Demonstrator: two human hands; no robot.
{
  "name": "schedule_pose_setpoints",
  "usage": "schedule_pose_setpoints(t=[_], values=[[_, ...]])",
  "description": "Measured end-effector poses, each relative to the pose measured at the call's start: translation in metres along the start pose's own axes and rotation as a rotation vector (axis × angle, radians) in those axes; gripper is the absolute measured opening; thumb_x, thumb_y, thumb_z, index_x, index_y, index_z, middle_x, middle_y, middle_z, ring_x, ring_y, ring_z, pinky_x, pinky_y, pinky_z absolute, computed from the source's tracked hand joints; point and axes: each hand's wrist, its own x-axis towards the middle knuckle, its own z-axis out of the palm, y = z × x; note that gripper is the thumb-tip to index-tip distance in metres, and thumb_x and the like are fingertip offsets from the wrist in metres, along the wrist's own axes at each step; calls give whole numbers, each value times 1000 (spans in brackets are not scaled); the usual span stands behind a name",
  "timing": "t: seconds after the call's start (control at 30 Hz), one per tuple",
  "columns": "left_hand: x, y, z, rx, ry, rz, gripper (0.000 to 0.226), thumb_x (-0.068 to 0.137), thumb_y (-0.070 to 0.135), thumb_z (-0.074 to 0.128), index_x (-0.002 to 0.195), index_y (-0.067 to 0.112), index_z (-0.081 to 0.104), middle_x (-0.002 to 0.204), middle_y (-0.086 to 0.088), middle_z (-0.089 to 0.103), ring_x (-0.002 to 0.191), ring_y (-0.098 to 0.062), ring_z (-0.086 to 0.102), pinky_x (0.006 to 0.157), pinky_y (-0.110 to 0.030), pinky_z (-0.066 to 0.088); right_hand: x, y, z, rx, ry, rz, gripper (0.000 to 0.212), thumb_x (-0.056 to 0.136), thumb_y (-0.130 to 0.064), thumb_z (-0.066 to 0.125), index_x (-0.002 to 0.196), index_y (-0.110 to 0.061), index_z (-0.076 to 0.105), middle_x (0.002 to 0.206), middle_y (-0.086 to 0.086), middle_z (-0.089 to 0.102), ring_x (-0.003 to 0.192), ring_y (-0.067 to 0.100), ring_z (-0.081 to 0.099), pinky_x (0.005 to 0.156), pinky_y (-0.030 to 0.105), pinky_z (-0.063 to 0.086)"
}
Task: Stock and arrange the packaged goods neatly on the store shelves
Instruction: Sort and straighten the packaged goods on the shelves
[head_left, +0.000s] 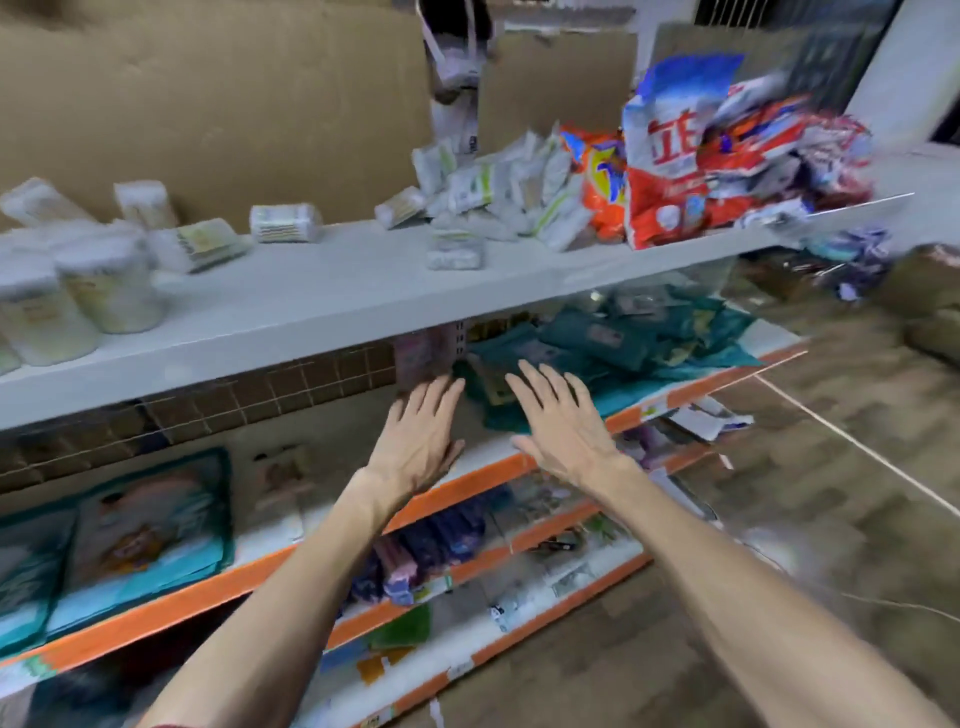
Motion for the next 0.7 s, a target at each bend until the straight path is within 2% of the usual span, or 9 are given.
schedule_pose_setpoints(t=[0.07,0.2,0.33,0.47,0.7], values=[[13,37,3,-6,16,51,81,88,42,58,153,13,20,159,-9,21,146,-29,22,114,-50,28,-27,32,-1,-20,-2,19,88,82,-55,63,152,-15,28,159,9,26,141,30,32,114,48,27],[34,110,9,11,41,119,81,86,40,63,152,13,25,159,-7,24,146,-27,23,115,-49,26,-70,87,-4,-12,-15,78,89,81,-56,66,151,-13,32,157,10,31,139,30,36,112,49,31],[46,159,20,-5,28,94,79,90,44,59,153,14,23,160,-7,21,147,-27,20,116,-48,24,-101,125,0,-21,-35,91,86,84,-55,63,151,-12,30,157,11,29,140,31,35,112,49,31],[57,176,27,-2,-20,77,78,94,40,52,155,17,9,163,-4,7,150,-23,5,120,-45,12,-111,148,16,0,-68,117,84,85,-54,63,150,-10,31,156,13,31,138,31,38,110,51,34],[98,160,48,16,-82,23,79,94,40,53,155,17,10,162,-4,8,150,-23,4,120,-46,14,-88,166,54,76,-95,131,79,86,-53,62,146,-9,37,152,13,37,135,31,41,109,48,36]])
